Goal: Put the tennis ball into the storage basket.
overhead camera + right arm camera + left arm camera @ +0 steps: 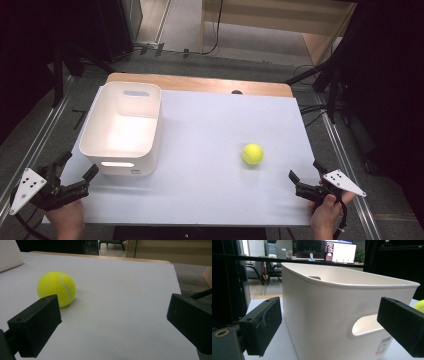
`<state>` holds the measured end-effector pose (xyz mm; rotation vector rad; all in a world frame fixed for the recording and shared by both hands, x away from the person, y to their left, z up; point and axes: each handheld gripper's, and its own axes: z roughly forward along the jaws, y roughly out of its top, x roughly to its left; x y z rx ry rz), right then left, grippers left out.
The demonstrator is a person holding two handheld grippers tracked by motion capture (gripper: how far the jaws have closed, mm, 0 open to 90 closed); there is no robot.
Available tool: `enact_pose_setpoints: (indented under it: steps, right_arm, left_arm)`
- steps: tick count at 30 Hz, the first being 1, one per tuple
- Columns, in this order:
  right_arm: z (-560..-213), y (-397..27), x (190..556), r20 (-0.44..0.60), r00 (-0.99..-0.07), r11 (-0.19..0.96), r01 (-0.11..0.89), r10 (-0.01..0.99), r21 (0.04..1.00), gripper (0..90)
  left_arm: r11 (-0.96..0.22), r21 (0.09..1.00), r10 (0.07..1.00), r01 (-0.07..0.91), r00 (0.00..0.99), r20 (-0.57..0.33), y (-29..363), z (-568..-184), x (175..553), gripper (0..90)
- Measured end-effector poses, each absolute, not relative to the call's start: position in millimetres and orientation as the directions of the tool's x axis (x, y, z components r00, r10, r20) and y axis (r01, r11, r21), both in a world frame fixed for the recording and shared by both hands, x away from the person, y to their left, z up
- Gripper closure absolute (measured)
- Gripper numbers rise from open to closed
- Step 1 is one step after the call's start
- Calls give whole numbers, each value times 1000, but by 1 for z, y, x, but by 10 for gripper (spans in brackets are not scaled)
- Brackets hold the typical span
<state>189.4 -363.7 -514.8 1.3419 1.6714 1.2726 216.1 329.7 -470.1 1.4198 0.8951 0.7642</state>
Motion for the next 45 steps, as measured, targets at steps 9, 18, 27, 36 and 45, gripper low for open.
enact_pose_setpoints:
  steps: [9,18,27,36,45]
  right_arm:
    - [-513,-364,188,97,-292,7,337,952,942,0]
    - [-506,-363,193,98,-332,26,351,938,936,0]
    - [-492,-354,198,78,-381,71,361,921,930,0]
    - [-479,-346,205,61,-423,114,375,904,920,0]
    - [-473,-337,213,51,-465,149,384,884,911,0]
  left_arm:
    - [19,997,874,78,484,-55,329,-470,217,58]
    - [12,997,874,79,483,-49,327,-470,217,58]
    - [3,997,875,79,483,-41,326,-470,217,58]
    - [-5,997,875,81,482,-34,326,-470,217,58]
    - [-3,997,874,79,484,-36,325,-470,217,58]
